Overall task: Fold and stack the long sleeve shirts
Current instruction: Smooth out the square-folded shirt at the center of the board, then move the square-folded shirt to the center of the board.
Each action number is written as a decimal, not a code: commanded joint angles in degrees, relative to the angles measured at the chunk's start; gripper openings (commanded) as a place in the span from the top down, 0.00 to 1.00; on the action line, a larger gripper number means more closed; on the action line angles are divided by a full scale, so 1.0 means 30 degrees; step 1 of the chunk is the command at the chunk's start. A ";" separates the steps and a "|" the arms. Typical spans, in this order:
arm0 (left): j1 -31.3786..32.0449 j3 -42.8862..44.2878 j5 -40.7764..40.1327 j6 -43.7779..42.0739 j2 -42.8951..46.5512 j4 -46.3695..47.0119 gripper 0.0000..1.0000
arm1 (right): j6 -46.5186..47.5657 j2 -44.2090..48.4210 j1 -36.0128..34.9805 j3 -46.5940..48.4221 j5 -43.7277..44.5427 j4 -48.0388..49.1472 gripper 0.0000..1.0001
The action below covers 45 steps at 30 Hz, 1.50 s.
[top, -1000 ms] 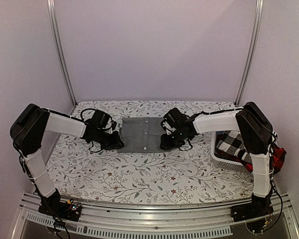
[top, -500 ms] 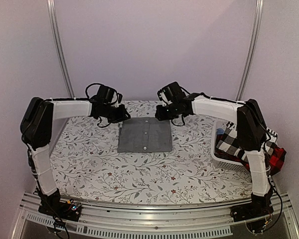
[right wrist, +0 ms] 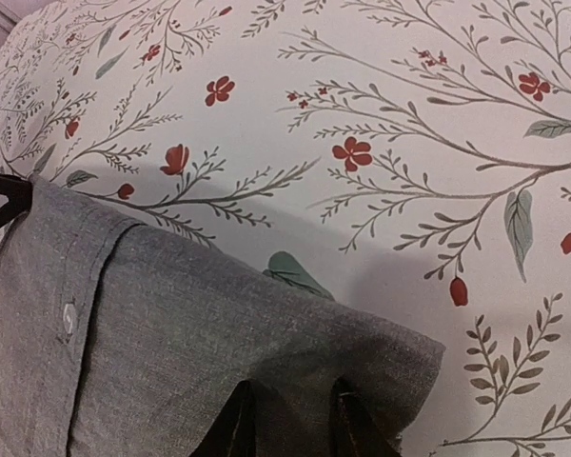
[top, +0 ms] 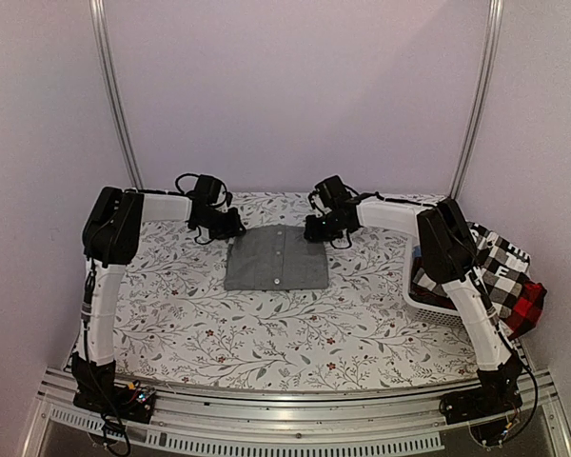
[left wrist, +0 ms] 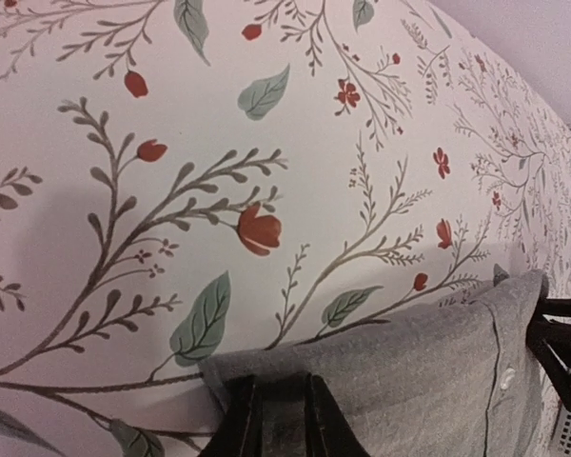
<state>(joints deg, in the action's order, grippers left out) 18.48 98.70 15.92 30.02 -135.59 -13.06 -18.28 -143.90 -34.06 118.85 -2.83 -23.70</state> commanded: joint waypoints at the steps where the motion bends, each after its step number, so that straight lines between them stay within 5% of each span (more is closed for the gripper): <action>1: -0.0358 0.0645 0.0473 -0.0222 -0.0759 -0.0767 0.84 | -0.0386 -0.1096 0.0718 0.1047 -0.1561 -0.0194 0.72; 9: -0.0418 -0.0270 0.0278 -0.0249 0.2069 -0.1235 0.74 | -0.0191 0.0315 0.0749 0.0668 -0.1653 -0.1265 0.61; 24: -0.0508 -0.8831 0.1602 0.0054 0.8399 -0.1157 0.44 | 0.0009 0.6575 0.0720 -0.6451 -0.0688 -0.0259 0.44; 38: 0.0643 -0.8111 0.0975 0.0159 0.6557 -0.1375 0.43 | -0.0380 0.8600 0.0566 -0.9804 -0.1137 0.1078 0.43; 45: 0.1149 -0.6487 0.0366 0.0051 0.4990 -0.2113 0.52 | -0.0343 0.8990 0.0548 -1.0509 -0.1243 0.1307 0.43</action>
<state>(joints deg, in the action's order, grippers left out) 20.62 76.25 18.83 30.33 -118.61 -17.45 -19.05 -120.11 -32.14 88.66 -6.17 -21.37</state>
